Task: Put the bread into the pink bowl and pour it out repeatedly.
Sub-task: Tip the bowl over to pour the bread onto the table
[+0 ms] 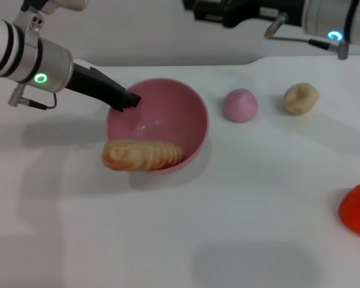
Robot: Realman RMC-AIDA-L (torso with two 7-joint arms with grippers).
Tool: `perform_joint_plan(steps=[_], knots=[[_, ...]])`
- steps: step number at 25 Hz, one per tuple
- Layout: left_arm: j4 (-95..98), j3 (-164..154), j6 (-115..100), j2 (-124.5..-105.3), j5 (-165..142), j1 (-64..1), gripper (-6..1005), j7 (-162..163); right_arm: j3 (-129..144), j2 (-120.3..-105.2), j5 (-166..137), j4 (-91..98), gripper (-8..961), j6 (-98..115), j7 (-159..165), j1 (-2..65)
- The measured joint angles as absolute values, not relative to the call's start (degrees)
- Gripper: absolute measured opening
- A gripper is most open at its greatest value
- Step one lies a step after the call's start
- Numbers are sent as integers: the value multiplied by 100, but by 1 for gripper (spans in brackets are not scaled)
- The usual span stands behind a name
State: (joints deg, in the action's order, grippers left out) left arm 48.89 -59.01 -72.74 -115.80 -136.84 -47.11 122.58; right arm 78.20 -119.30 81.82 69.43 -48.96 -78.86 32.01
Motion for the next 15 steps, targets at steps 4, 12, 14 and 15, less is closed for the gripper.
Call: perform_joint_plan(steps=[4, 12, 14, 15], knots=[[4886, -5922, -7177, -11685, -13684, -4711, 79, 12296, 7749, -11932, 8570, 6902, 712, -4399, -8486, 3006], [4922, -6162, -6532, -11815, -13330, -4689, 79, 12431, 7439, -11926, 9064, 6590, 711, -3731, -8870, 2806], [4917, -6427, -6212, -11819, -13100, -4649, 79, 12433, 7289, -11926, 9577, 6469, 711, -3697, -9290, 2722], [4917, -6596, -5985, -11819, -12952, -4616, 79, 12433, 7227, -11926, 9957, 6367, 711, -3710, -9628, 2672]])
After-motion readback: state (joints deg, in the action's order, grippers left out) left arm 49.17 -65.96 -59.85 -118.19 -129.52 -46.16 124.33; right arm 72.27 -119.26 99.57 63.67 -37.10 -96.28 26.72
